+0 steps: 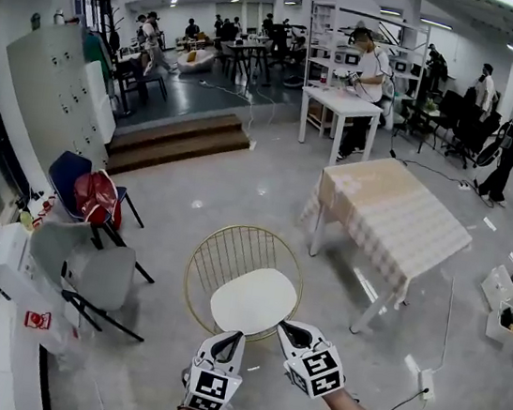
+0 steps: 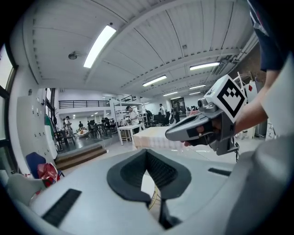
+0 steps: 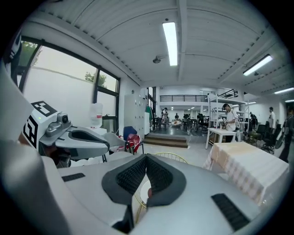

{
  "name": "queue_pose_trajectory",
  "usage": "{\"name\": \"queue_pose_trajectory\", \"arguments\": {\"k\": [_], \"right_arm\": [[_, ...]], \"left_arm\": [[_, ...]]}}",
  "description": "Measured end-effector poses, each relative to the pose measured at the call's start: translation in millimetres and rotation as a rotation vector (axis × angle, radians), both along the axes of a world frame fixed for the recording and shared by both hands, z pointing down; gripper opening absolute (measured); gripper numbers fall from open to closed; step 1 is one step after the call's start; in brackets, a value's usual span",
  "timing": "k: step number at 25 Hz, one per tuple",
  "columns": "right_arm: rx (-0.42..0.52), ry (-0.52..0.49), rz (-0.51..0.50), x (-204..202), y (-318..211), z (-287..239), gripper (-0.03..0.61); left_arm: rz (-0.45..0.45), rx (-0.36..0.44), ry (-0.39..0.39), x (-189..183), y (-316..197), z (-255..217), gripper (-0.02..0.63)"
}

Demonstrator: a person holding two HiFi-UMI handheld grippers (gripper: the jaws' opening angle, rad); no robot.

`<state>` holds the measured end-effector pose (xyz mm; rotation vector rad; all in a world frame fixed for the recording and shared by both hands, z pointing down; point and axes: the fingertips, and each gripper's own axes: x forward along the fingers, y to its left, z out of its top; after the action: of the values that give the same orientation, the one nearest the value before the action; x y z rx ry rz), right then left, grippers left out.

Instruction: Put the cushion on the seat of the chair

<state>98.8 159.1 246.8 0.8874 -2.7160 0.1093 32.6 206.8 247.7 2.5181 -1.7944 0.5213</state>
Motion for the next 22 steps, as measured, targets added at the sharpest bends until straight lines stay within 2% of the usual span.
{"name": "queue_pose_trajectory", "arguments": {"k": [4,11,13,22], "right_arm": [[0.033,-0.015,-0.031,6.9,17.0,-15.5,0.018],[0.078,-0.056,-0.085,6.3,38.6,-44.0,0.018],[0.091,-0.077,-0.089,6.3,40.3,-54.2,0.018],[0.125,-0.131,-0.072,5.2,49.9,-83.0,0.018]], "left_arm": [[-0.022,0.046,0.015,12.2,16.8,-19.3,0.005],[-0.059,0.103,0.027,10.2,40.1,-49.5,0.005],[-0.073,0.121,0.017,7.6,41.6,-57.0,0.005],[-0.052,0.175,0.079,4.0,47.8,-84.8,0.005]]}}
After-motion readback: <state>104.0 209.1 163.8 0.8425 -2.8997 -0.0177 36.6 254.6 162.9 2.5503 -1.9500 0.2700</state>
